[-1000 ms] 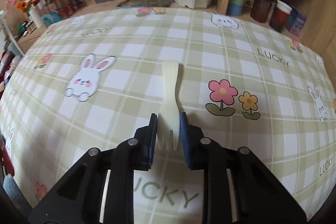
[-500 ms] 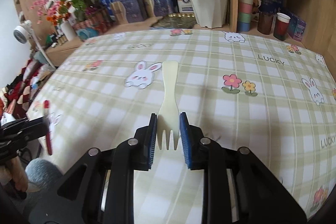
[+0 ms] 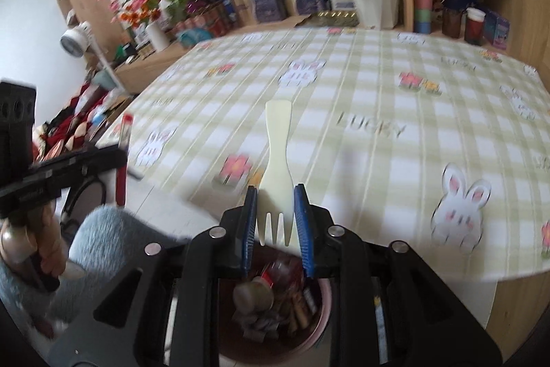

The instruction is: Collect trash

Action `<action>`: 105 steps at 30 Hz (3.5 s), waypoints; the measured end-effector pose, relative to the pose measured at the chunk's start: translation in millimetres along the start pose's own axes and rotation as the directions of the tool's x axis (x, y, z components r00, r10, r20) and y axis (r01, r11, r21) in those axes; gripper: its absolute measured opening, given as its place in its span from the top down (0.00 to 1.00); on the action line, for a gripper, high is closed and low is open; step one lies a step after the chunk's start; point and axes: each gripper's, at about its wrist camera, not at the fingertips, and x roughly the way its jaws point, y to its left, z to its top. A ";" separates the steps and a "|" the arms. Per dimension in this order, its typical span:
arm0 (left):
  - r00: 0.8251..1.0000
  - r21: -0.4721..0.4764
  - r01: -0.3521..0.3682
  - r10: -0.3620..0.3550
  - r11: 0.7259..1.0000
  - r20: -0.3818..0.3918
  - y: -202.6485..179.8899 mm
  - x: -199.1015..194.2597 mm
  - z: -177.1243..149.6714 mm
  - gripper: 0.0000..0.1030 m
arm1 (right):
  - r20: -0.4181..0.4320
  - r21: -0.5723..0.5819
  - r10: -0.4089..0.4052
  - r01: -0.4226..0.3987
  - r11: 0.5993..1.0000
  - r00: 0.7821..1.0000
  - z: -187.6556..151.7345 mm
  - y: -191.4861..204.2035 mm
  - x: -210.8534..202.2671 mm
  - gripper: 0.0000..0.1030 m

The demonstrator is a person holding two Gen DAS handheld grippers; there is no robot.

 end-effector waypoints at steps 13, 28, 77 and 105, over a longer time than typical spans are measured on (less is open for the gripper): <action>1.000 -0.030 0.000 0.000 1.000 -0.019 -1.3 -17.5 -29.6 0.78 | -0.219 -0.051 0.107 -0.120 0.991 0.970 -79.8 36.6 18.4 0.76; 0.999 -0.055 -0.007 0.005 0.998 -0.042 5.9 -11.0 -37.7 0.78 | -0.366 0.212 0.170 -0.096 0.973 0.915 -94.8 5.2 74.0 0.51; 0.982 0.141 -0.068 0.091 0.988 -0.164 -8.9 68.6 -76.4 0.13 | 0.128 -0.028 -0.265 0.270 0.962 0.956 -70.4 -22.1 -5.1 0.06; 0.892 0.008 -0.353 0.334 0.936 0.305 -27.6 -80.8 96.4 0.06 | 0.296 0.039 -0.326 0.329 0.943 0.898 71.9 -8.5 -127.9 0.06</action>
